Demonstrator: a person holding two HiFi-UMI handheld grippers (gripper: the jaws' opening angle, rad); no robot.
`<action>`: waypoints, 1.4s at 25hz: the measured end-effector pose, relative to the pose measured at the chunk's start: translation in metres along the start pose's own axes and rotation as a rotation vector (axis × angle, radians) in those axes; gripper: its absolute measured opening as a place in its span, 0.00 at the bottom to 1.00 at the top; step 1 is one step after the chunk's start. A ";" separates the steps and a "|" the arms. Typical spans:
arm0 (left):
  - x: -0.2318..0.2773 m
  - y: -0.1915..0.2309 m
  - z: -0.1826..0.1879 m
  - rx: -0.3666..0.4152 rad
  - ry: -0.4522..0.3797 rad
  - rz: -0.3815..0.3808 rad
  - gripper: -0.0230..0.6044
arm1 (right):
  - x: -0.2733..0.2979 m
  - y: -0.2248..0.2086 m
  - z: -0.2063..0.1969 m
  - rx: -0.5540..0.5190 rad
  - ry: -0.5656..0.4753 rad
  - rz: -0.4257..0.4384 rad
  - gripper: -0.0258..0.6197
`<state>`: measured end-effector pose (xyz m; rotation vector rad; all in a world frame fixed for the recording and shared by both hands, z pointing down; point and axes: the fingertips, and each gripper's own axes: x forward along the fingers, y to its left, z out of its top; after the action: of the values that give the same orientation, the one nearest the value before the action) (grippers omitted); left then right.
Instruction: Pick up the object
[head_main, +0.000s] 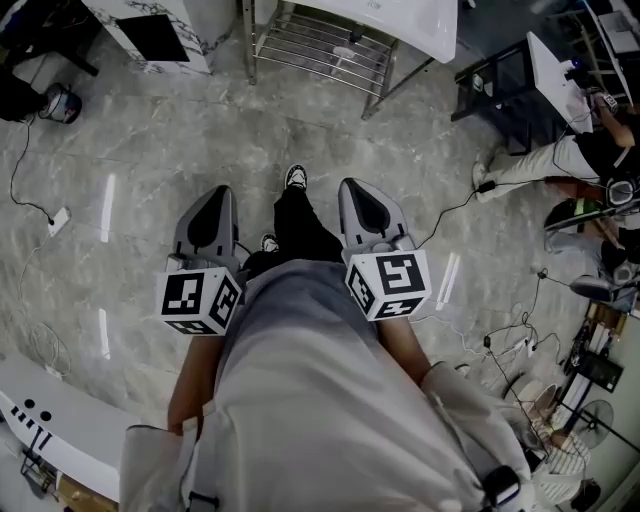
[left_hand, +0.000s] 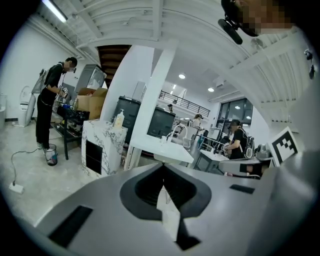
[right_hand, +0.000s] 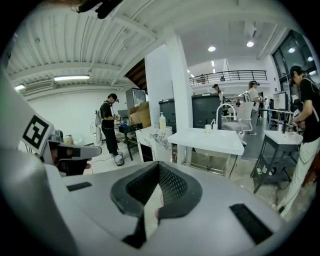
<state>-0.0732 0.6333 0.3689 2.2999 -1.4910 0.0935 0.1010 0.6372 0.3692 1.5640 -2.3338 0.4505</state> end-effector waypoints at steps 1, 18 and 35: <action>0.004 0.002 0.001 0.008 0.005 0.001 0.05 | 0.006 -0.001 0.001 -0.006 0.012 -0.004 0.05; 0.136 0.039 0.061 0.045 0.026 0.027 0.05 | 0.132 -0.066 0.065 0.025 0.036 0.032 0.05; 0.259 0.054 0.096 -0.030 0.047 0.097 0.05 | 0.234 -0.153 0.119 0.034 0.030 0.084 0.05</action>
<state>-0.0248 0.3562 0.3655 2.1870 -1.5694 0.1502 0.1493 0.3373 0.3718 1.4687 -2.3877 0.5322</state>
